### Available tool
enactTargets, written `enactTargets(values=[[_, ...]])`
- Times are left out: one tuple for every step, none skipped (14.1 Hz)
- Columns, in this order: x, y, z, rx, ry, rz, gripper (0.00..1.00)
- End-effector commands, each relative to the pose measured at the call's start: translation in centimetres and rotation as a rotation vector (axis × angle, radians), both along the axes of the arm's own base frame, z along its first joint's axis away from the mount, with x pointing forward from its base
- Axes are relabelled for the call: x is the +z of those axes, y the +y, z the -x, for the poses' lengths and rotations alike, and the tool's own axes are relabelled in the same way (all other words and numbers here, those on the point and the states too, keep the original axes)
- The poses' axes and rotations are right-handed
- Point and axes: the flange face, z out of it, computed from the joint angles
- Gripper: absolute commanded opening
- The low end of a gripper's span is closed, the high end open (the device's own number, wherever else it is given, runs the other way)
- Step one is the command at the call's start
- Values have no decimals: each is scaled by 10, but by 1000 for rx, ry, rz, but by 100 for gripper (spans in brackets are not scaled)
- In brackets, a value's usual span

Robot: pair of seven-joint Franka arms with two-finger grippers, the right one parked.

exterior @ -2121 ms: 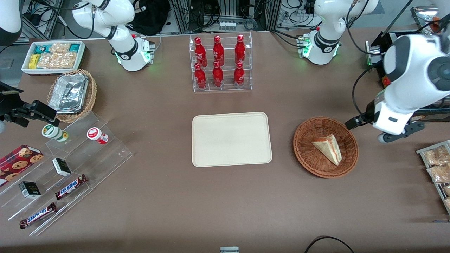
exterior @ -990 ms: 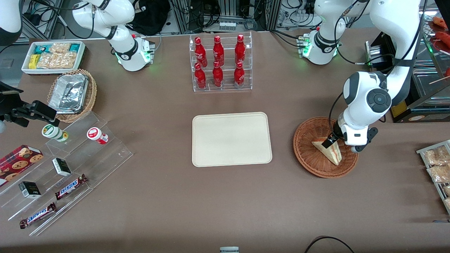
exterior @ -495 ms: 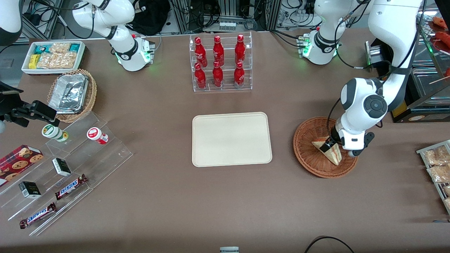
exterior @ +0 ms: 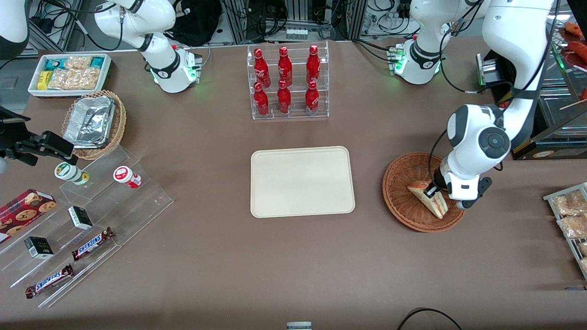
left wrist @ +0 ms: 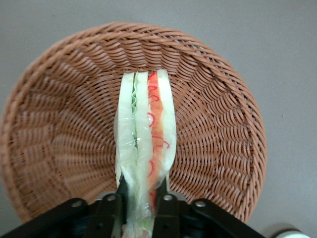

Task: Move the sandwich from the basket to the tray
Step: 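Lower the left gripper and close it on the sandwich wedge, then lift the sandwich and carry it over the cream tray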

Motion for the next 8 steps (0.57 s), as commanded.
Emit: enactTargets(values=[[76, -7, -20, -27, 61, -20, 13], [101, -15, -25, -41, 87, -25, 13], [125, -41, -25, -83, 98, -24, 13], [144, -64, -26, -122, 102, -21, 13], [153, -93, -23, -164, 98, -13, 13], [156, -118, -18, -206, 95, 1, 16], [153, -149, -8, -260, 102, 6, 14], [146, -176, 2, -304, 111, 9, 12]])
